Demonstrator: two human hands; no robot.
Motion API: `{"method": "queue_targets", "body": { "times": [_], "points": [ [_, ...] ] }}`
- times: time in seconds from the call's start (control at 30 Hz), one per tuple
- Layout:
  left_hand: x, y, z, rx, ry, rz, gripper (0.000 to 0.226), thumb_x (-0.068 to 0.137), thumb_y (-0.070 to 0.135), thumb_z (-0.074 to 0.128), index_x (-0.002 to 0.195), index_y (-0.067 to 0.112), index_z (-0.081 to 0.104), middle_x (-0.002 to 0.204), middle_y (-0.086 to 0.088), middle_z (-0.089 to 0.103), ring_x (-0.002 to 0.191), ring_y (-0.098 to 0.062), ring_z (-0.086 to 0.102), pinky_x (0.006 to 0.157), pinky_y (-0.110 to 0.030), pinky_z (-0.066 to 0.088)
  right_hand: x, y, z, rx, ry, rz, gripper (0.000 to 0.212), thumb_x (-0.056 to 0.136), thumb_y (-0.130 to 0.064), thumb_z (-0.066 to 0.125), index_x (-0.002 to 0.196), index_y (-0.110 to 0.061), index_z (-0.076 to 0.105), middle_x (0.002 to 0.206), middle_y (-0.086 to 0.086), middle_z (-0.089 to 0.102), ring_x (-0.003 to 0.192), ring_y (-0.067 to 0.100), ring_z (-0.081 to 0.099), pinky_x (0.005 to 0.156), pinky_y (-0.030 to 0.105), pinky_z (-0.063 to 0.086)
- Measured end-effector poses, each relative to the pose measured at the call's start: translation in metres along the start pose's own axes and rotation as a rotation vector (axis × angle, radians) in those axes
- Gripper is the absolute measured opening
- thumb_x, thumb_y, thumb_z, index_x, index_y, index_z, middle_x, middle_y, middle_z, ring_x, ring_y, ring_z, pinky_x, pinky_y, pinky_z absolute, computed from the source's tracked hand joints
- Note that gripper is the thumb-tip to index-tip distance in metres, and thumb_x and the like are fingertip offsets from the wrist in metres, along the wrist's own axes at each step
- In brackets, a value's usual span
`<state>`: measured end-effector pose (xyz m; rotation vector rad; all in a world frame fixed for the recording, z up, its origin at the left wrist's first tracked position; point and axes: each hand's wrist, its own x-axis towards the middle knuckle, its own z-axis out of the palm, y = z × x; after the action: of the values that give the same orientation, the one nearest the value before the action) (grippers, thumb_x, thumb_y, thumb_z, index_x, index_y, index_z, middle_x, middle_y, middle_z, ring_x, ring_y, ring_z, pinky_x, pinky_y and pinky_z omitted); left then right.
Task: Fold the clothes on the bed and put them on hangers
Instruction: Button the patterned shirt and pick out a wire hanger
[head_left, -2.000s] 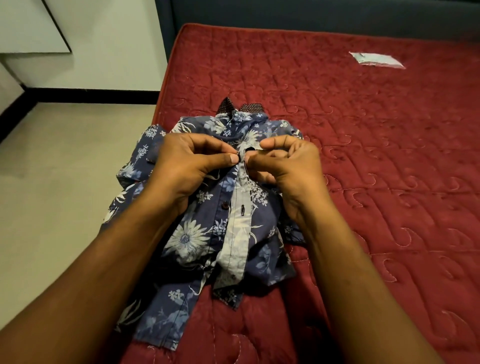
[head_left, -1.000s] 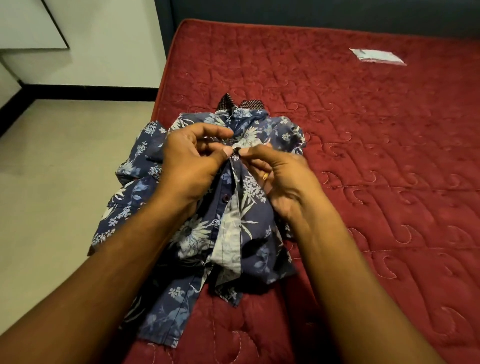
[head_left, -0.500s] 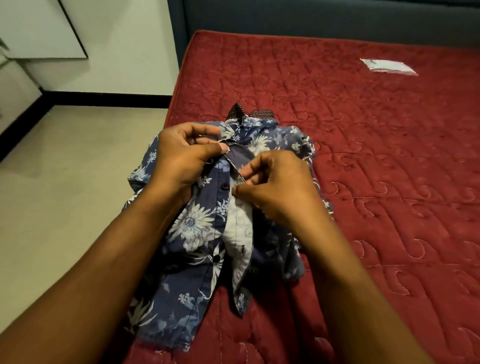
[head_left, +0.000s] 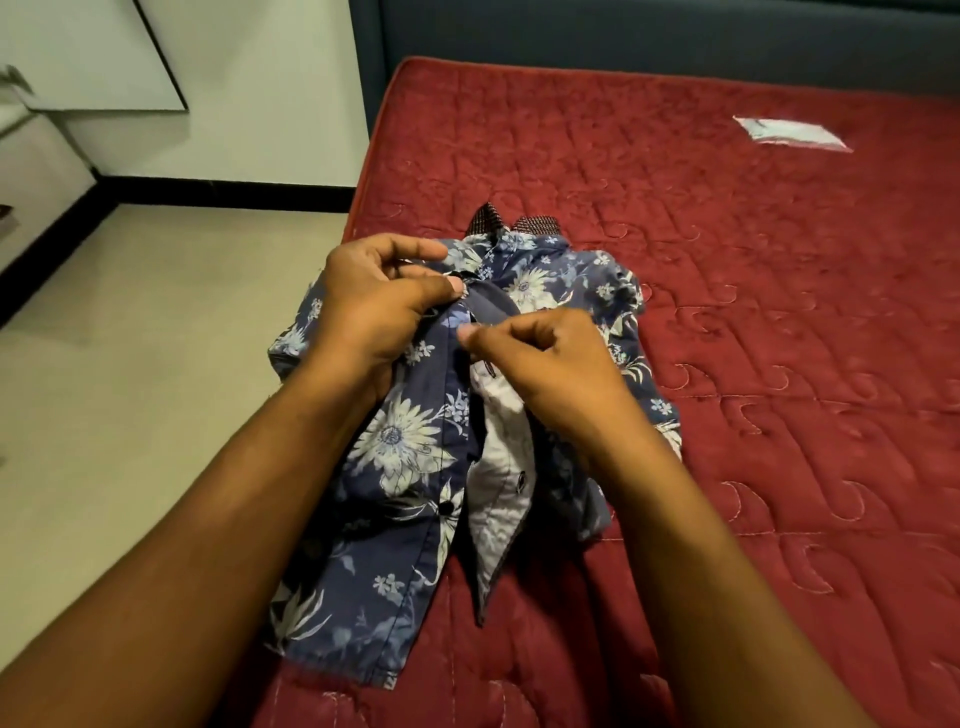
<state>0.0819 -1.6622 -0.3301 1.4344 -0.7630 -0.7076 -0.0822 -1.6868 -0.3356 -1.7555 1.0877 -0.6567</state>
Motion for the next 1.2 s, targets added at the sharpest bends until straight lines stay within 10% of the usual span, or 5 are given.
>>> {"method": "queue_targets", "body": {
  "times": [0.13, 0.27, 0.43, 0.9, 1.2],
  "points": [
    [-0.001, 0.000, -0.002, 0.132, -0.001, 0.103, 0.027, 0.077, 0.010, 0.086, 0.101, 0.009, 0.074, 0.086, -0.007, 0.073, 0.074, -0.015, 0.070, 0.071, -0.033, 0.059, 0.002, -0.003, -0.001, 0.117, 0.053, -0.110, 0.012, 0.088, -0.021, 0.081, 0.078, -0.014, 0.079, 0.076, -0.001, 0.077, 0.074, 0.021, 0.075, 0.077, 0.044, 0.062],
    [-0.015, 0.028, -0.005, 0.411, 0.072, 0.460, 0.015, 0.085, 0.036, 0.080, 0.085, 0.021, 0.076, 0.079, 0.008, 0.074, 0.072, -0.012, 0.070, 0.070, -0.034, 0.059, 0.003, -0.010, -0.013, 0.509, 0.098, -0.077, 0.008, 0.090, -0.008, 0.076, 0.084, -0.003, 0.075, 0.077, 0.009, 0.075, 0.065, 0.012, 0.067, 0.061, 0.022, 0.052],
    [-0.033, 0.038, 0.002, 0.354, -0.176, 0.317, 0.015, 0.085, 0.038, 0.081, 0.082, 0.023, 0.081, 0.076, 0.005, 0.077, 0.071, -0.013, 0.073, 0.072, -0.044, 0.062, -0.002, -0.015, -0.020, 0.857, 0.024, 0.094, 0.010, 0.094, -0.005, 0.068, 0.097, 0.003, 0.073, 0.071, 0.004, 0.072, 0.056, 0.007, 0.064, 0.053, 0.018, 0.051],
    [-0.017, 0.004, 0.004, 0.137, -0.099, -0.119, 0.011, 0.074, 0.006, 0.086, 0.079, 0.004, 0.077, 0.073, -0.010, 0.076, 0.066, -0.017, 0.070, 0.071, -0.029, 0.060, 0.015, 0.015, -0.019, 0.660, 0.136, 0.246, 0.025, 0.076, 0.013, 0.079, 0.098, 0.003, 0.073, 0.081, 0.015, 0.076, 0.065, 0.018, 0.073, 0.055, 0.021, 0.056],
    [-0.020, 0.011, 0.008, 0.053, -0.143, -0.085, 0.017, 0.071, 0.005, 0.087, 0.082, -0.003, 0.076, 0.076, -0.014, 0.076, 0.066, -0.018, 0.069, 0.066, -0.023, 0.059, 0.011, -0.004, -0.043, 0.515, 0.350, -0.031, 0.031, 0.070, 0.008, 0.086, 0.094, -0.005, 0.071, 0.078, 0.016, 0.071, 0.063, 0.018, 0.069, 0.062, 0.030, 0.060]
  ]
}}
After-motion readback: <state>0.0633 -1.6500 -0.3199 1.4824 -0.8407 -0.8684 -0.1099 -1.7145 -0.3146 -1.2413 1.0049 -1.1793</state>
